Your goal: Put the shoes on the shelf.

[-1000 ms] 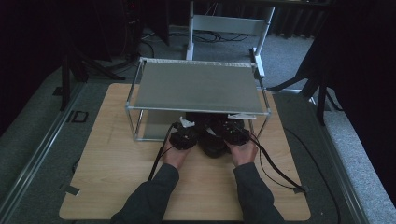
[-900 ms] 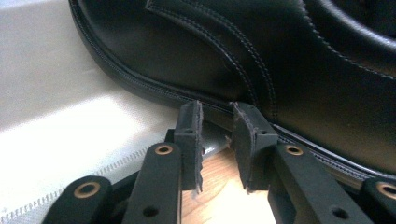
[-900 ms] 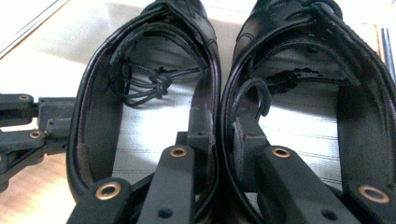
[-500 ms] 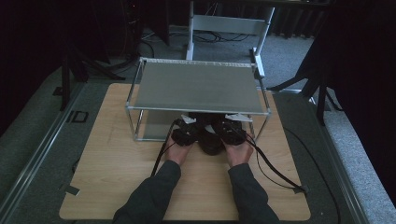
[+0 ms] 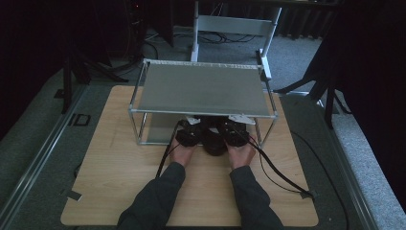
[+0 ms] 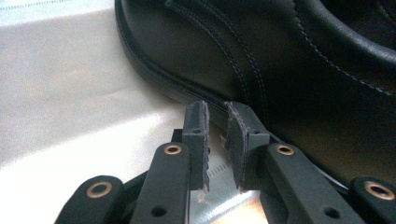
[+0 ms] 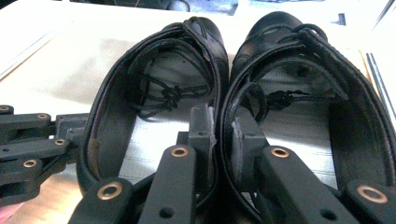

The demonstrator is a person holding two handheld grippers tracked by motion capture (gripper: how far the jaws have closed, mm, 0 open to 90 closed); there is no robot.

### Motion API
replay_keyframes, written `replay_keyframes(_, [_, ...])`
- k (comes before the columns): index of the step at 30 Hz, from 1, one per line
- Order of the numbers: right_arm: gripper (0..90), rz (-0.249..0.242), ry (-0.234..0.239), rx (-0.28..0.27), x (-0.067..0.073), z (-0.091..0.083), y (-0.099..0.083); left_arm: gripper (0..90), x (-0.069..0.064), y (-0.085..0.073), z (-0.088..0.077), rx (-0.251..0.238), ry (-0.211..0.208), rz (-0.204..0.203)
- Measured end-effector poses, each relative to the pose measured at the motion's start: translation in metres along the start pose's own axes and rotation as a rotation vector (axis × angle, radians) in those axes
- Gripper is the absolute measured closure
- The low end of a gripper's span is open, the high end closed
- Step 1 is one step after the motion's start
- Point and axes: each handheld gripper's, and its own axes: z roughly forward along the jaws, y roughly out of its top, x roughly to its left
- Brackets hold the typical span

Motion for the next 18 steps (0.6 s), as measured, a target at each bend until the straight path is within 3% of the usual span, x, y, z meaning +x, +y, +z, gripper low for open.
replay_keyframes(6, [81.6, -0.003, -0.02, -0.053, 0.003, 0.004, -0.003, 81.9, 0.002, 0.003, 0.006, -0.007, 0.009, -0.015])
replay_keyframes(7, [82.5, 0.006, -0.034, -0.082, 0.004, 0.004, -0.003, 81.9, 0.003, 0.003, 0.006, -0.014, 0.004, -0.024])
replay_keyframes(13, [83.4, 0.037, -0.029, -0.104, 0.002, 0.009, 0.0, 82.0, 0.006, 0.009, 0.011, -0.02, 0.03, -0.032])
replay_keyframes(18, [83.3, -0.005, -0.066, -0.124, 0.0, 0.012, -0.001, 78.2, 0.008, 0.008, 0.018, -0.02, 0.003, -0.011])
